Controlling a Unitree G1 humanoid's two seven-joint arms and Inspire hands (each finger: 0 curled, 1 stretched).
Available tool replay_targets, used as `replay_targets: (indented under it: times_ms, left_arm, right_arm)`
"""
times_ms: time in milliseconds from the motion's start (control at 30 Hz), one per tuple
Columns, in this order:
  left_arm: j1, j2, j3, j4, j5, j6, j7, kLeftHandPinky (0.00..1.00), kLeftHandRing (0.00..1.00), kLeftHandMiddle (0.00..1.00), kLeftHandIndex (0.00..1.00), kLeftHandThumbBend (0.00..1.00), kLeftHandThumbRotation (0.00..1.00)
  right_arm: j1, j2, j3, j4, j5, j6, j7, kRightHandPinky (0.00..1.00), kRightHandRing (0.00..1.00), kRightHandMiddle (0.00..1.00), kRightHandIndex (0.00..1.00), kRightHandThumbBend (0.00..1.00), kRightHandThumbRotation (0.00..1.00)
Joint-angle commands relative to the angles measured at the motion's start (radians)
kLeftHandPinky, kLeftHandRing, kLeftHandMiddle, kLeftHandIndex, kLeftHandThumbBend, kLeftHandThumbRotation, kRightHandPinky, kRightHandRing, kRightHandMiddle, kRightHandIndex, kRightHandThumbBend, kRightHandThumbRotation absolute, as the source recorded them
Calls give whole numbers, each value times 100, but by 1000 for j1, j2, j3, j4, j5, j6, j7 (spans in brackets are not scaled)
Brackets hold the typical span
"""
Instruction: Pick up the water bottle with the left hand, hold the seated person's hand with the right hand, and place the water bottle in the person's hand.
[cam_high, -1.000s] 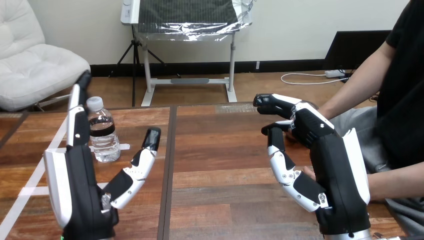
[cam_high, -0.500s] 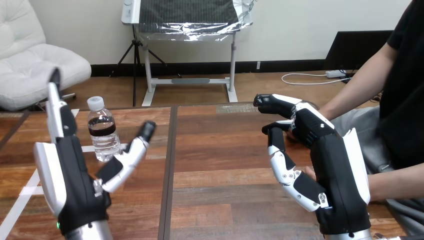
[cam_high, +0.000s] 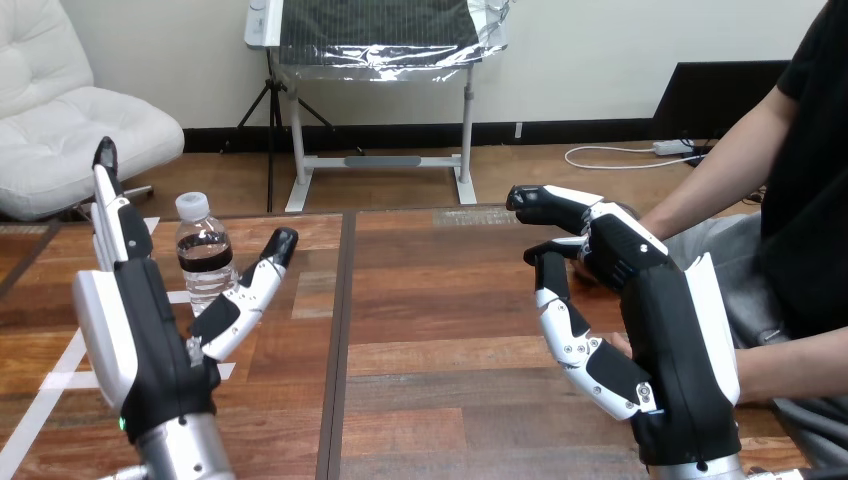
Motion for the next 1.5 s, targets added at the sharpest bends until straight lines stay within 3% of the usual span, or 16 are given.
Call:
replay_targets:
  times_ms: [0, 333, 1467]
  left_arm:
    - [-114, 12, 22, 65, -5, 31, -11, 100, 100, 100, 100, 85, 37]
    - [-202, 24, 45, 183, -24, 93, -32, 96, 100, 100, 100, 86, 41]
    - [-528, 131, 56, 720, -25, 100, 68, 83, 95, 100, 100, 84, 41]
  right_arm:
    - [-75, 2, -14, 2, 6, 4, 6, 59, 75, 77, 70, 4, 0]
    - [-86, 2, -13, 9, 16, 5, 12, 59, 74, 77, 70, 4, 0]
    - [-97, -4, -19, 12, 39, 6, 38, 61, 75, 78, 69, 3, 0]
